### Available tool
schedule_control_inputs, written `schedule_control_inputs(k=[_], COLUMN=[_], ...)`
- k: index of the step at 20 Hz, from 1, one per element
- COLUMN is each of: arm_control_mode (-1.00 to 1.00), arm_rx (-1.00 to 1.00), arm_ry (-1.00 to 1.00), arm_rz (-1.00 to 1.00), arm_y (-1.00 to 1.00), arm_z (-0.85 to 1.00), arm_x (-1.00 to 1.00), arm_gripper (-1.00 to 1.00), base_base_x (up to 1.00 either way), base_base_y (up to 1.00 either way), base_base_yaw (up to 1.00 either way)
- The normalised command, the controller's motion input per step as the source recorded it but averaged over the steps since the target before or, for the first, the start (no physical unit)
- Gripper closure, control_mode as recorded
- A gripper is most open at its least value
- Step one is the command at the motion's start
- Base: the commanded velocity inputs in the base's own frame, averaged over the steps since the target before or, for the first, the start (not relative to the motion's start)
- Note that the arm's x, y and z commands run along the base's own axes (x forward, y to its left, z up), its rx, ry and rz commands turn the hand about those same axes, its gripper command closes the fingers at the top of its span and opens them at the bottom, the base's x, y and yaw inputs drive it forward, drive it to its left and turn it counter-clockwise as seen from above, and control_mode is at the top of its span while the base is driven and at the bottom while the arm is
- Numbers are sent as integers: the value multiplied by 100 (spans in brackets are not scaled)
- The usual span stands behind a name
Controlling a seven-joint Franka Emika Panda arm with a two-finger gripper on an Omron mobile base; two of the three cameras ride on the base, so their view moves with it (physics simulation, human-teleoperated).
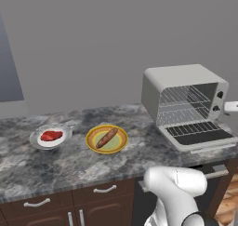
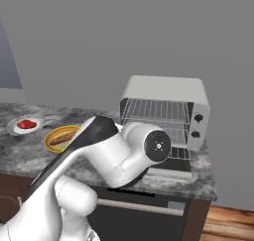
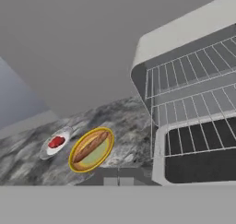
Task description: Open the toaster oven door. Place the baguette on the bottom rack in the toaster oven and place the steak on the top rack.
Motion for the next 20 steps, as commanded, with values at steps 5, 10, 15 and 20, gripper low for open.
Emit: schedule_control_inputs(k=[5,10,15,20], arm_control_mode=[-100,-100,-100,-100], arm_rx=[-20,-30,-22,-4], arm_ry=[31,45,32,11], arm_rz=[3,1,-2,-11], arm_y=[98,97,74,42], arm_z=[36,7,-10,-28], arm_x=[0,0,8,19], arm_gripper=[100,100,100,100], base_base_x=[0,0,0,0], base_base_y=[0,0,0,0], base_base_yaw=[0,0,0,0])
